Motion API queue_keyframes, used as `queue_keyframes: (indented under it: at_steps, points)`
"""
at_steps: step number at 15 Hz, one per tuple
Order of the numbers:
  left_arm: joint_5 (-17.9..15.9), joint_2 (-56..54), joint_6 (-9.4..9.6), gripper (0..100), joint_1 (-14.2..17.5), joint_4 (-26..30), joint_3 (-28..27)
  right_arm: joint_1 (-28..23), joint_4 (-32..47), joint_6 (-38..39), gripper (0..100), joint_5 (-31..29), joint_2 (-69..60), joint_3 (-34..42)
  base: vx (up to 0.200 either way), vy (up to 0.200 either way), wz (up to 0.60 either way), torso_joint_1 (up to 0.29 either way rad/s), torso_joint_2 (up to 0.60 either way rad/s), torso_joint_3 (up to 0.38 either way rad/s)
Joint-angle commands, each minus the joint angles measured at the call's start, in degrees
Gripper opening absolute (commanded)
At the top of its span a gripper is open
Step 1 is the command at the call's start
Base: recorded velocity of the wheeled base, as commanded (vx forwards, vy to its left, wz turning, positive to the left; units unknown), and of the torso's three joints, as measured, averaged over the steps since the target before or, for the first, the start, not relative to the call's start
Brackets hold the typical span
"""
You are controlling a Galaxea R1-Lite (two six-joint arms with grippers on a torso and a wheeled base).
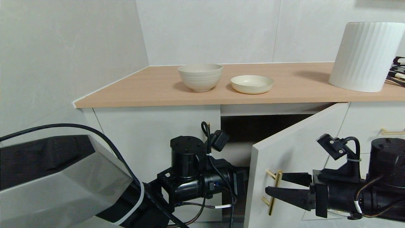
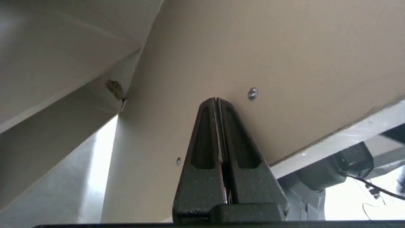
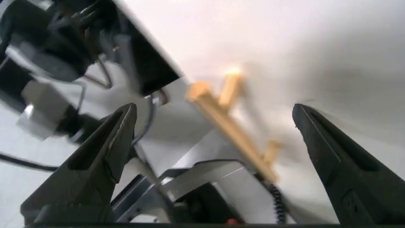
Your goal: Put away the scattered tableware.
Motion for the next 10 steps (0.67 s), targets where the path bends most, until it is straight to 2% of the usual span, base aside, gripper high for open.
queue_keyframes:
  at_steps: [1, 2, 4, 6, 7, 8, 9, 10]
  points:
    - [-0.4, -0.1, -0.01, 0, 0.0, -0.5, 0.0, -2.1, 0.3, -0.5, 100, -0.4, -4.7, 1.9, 0.0, 0.0, 0.0, 0.0, 0.0, 0.0]
    - [-0.4, 0.0, -0.01, 0, 0.1, -1.0, -0.1, -3.0, 2.0, -0.9, 100, -0.4, -8.4, 3.6, 0.0, 0.0, 0.0, 0.0, 0.0, 0.0]
    - [-0.4, -0.1, -0.09, 0, 0.2, -1.9, 0.1, -3.8, 12.2, -1.7, 100, -0.9, -14.5, 3.8, 0.0, 0.0, 0.0, 0.0, 0.0, 0.0]
    - [-0.5, -0.2, -0.09, 0, 0.2, -2.9, 1.0, -3.5, 17.3, -4.2, 100, -9.2, -16.1, 2.9, 0.0, 0.0, 0.0, 0.0, 0.0, 0.0]
    - [-0.5, -0.1, -0.09, 0, 0.2, -2.9, 0.9, -1.9, 18.6, -5.6, 100, -18.2, -15.9, 2.8, 0.0, 0.0, 0.0, 0.0, 0.0, 0.0]
    - [-0.5, -0.1, -0.09, 0, 0.3, -2.9, 0.6, -0.6, 20.6, -5.4, 100, -20.9, -18.1, 3.2, 0.0, 0.0, 0.0, 0.0, 0.0, 0.0]
    - [-0.5, 0.0, -0.09, 0, 0.2, -2.6, 0.2, -0.4, 23.0, -5.3, 100, -20.4, -20.1, 3.5, 0.0, 0.0, 0.0, 0.0, 0.0, 0.0]
    - [-0.5, 0.6, -0.18, 0, 0.2, -2.2, -1.0, 0.7, 27.9, -5.3, 100, -17.0, -23.3, 3.2, 0.0, 0.0, 0.0, 0.0, 0.0, 0.0]
